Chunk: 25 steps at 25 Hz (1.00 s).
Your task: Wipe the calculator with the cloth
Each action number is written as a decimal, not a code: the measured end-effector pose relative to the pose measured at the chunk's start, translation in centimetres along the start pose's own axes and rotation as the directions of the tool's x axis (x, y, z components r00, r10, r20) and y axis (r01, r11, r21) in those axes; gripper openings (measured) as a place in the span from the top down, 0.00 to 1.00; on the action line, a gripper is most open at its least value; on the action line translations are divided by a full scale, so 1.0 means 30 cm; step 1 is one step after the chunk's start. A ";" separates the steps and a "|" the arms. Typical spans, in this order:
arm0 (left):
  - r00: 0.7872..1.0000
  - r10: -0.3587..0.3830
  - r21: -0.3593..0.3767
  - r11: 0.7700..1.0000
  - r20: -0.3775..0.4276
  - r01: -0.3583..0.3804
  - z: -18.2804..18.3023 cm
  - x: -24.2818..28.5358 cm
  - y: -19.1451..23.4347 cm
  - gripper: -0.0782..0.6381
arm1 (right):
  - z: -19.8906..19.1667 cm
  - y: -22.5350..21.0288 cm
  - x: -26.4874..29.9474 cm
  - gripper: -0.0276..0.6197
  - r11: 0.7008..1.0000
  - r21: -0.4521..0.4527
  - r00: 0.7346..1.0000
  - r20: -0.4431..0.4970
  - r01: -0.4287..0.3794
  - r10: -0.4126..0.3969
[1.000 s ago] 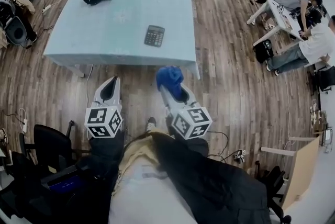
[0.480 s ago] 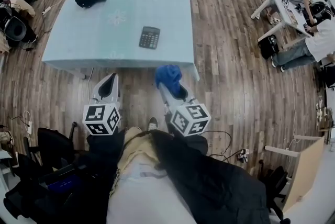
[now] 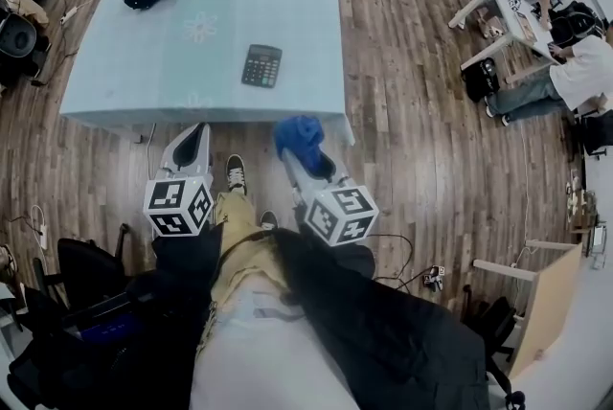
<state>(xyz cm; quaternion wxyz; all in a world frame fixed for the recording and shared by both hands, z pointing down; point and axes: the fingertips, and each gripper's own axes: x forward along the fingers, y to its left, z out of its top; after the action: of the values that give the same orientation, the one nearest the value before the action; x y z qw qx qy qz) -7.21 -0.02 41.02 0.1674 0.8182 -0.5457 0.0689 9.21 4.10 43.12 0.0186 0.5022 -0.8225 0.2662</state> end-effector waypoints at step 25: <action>0.985 -0.093 -0.092 0.993 -0.148 0.080 0.081 0.642 0.415 0.90 | 0.161 -0.111 0.732 0.72 0.999 -0.028 0.984 -0.169 0.047 -0.051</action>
<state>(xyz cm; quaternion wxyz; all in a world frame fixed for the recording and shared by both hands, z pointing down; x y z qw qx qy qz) -11.18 -21.96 46.91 0.2465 0.8255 -0.4977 0.1003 2.25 -17.21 46.92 0.1010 0.4976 -0.8086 0.2974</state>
